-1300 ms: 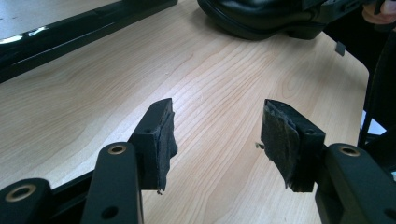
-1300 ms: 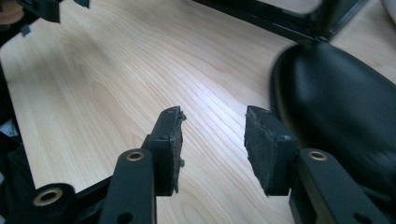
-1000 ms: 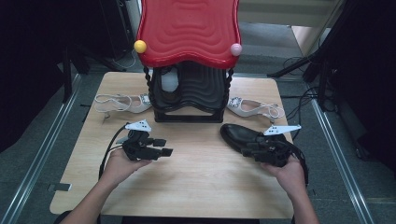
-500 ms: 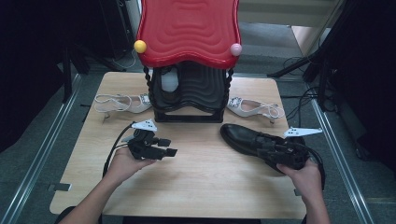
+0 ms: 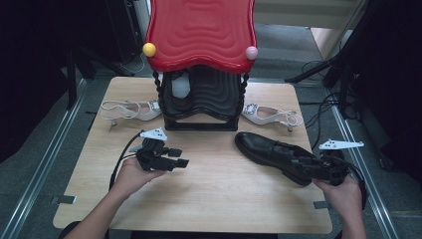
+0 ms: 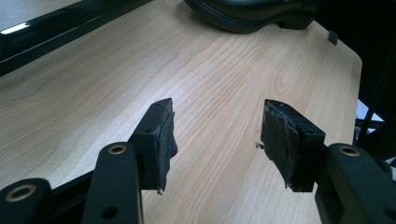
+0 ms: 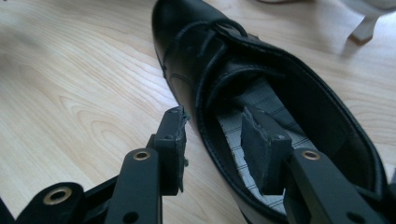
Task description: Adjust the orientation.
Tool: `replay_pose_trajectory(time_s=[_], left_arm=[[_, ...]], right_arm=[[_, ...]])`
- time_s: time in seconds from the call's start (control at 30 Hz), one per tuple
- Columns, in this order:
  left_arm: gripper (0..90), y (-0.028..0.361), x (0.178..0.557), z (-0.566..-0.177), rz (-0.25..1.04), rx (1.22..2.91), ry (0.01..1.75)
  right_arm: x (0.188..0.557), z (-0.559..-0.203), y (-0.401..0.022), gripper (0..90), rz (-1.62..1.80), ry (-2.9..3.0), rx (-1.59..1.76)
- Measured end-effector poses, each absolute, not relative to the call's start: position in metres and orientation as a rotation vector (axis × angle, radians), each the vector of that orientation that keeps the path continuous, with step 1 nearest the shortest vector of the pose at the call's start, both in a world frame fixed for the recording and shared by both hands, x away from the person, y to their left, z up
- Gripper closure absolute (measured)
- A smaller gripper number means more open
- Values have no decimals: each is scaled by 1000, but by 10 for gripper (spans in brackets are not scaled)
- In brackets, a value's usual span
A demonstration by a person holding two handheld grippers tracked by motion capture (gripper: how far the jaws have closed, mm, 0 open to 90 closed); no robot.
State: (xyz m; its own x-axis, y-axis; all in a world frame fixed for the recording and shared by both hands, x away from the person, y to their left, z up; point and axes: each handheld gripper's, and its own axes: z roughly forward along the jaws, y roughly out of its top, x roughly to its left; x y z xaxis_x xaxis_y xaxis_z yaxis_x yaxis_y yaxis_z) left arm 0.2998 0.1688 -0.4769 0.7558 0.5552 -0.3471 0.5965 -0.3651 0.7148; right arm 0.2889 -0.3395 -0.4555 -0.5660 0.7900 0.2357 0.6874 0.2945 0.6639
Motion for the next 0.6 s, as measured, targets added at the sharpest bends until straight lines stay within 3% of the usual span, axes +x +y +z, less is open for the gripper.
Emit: replay_pose_trajectory(time_s=[0.6], left_arm=[[449,173,294,-480,-59,2033,885]], right_arm=[[323,-475,-298,649,1056,2551,1321]])
